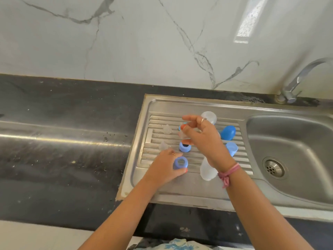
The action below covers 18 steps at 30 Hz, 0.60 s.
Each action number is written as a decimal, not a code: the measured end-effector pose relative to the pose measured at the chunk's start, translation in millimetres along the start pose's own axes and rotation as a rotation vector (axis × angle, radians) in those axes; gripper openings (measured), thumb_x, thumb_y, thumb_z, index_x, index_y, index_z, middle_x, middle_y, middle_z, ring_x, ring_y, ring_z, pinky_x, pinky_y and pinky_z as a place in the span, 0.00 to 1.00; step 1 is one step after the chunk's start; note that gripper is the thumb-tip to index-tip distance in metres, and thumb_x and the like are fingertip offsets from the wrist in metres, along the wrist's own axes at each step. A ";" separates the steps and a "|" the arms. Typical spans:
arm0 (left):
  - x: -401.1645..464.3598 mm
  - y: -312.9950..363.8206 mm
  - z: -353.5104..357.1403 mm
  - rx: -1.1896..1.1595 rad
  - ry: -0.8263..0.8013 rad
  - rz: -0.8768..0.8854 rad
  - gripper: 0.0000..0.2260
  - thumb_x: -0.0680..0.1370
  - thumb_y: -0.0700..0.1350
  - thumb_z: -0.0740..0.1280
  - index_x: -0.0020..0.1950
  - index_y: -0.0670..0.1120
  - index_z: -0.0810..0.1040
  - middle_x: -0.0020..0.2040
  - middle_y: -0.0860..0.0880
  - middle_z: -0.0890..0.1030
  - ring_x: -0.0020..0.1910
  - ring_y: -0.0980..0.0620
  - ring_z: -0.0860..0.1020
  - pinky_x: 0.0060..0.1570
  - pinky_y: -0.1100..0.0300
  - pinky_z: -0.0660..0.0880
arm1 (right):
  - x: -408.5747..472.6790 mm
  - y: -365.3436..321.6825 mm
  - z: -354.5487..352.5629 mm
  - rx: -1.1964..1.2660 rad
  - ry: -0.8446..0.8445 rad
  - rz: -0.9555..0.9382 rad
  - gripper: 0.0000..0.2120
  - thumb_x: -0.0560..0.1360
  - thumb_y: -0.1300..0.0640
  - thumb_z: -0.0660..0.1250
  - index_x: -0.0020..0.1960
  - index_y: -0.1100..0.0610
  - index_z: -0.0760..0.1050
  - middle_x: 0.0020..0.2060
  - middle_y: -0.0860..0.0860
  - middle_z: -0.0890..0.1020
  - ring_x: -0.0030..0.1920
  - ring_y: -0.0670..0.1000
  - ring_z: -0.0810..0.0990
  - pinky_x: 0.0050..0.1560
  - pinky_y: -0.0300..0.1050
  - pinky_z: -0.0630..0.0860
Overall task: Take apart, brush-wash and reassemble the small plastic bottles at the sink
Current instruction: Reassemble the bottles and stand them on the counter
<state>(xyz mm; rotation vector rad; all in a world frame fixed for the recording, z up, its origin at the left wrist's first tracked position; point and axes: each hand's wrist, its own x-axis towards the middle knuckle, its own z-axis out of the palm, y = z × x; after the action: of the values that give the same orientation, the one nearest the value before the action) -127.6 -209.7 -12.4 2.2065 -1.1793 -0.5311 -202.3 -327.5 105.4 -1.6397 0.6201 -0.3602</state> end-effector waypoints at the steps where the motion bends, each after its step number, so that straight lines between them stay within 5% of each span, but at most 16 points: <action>1: -0.3 3.6 -8.9 -0.170 0.080 -0.045 0.20 0.72 0.55 0.73 0.63 0.54 0.77 0.54 0.55 0.77 0.54 0.58 0.75 0.54 0.63 0.72 | -2.8 1.2 0.1 -0.007 0.035 -0.002 0.07 0.77 0.59 0.68 0.55 0.56 0.77 0.44 0.52 0.81 0.39 0.48 0.83 0.40 0.39 0.81; 7: -3.1 26.3 -68.8 -1.296 0.196 -0.319 0.20 0.71 0.52 0.72 0.58 0.41 0.80 0.47 0.52 0.82 0.50 0.55 0.79 0.53 0.60 0.75 | -14.9 11.6 3.4 0.205 0.057 0.105 0.08 0.73 0.56 0.72 0.47 0.62 0.81 0.44 0.60 0.85 0.43 0.51 0.83 0.45 0.39 0.80; 12: -7.1 36.9 -81.0 -1.443 0.143 -0.370 0.20 0.75 0.50 0.70 0.62 0.39 0.79 0.50 0.46 0.83 0.46 0.53 0.80 0.49 0.60 0.77 | -20.0 8.9 12.1 0.491 -0.148 0.179 0.10 0.70 0.59 0.70 0.50 0.60 0.82 0.46 0.57 0.86 0.49 0.53 0.84 0.52 0.40 0.80; 15: -9.8 38.6 -82.9 -1.529 0.099 -0.414 0.18 0.76 0.50 0.69 0.62 0.42 0.79 0.52 0.44 0.83 0.45 0.52 0.81 0.49 0.58 0.78 | -20.4 6.4 13.5 0.297 -0.199 0.130 0.13 0.70 0.61 0.74 0.54 0.55 0.82 0.50 0.62 0.84 0.55 0.61 0.82 0.62 0.52 0.77; 18: -10.1 39.8 -85.3 -1.606 0.063 -0.442 0.14 0.76 0.50 0.69 0.58 0.44 0.82 0.48 0.45 0.83 0.42 0.53 0.81 0.47 0.60 0.78 | -19.7 3.0 15.2 0.155 -0.135 0.025 0.11 0.74 0.64 0.70 0.53 0.52 0.81 0.44 0.53 0.87 0.50 0.49 0.85 0.52 0.38 0.78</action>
<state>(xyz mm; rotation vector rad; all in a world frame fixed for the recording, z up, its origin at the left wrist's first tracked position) -107.8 -193.3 78.7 0.9643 0.0332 -1.0513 -210.2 -303.9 102.2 -1.4933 0.4986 -0.2699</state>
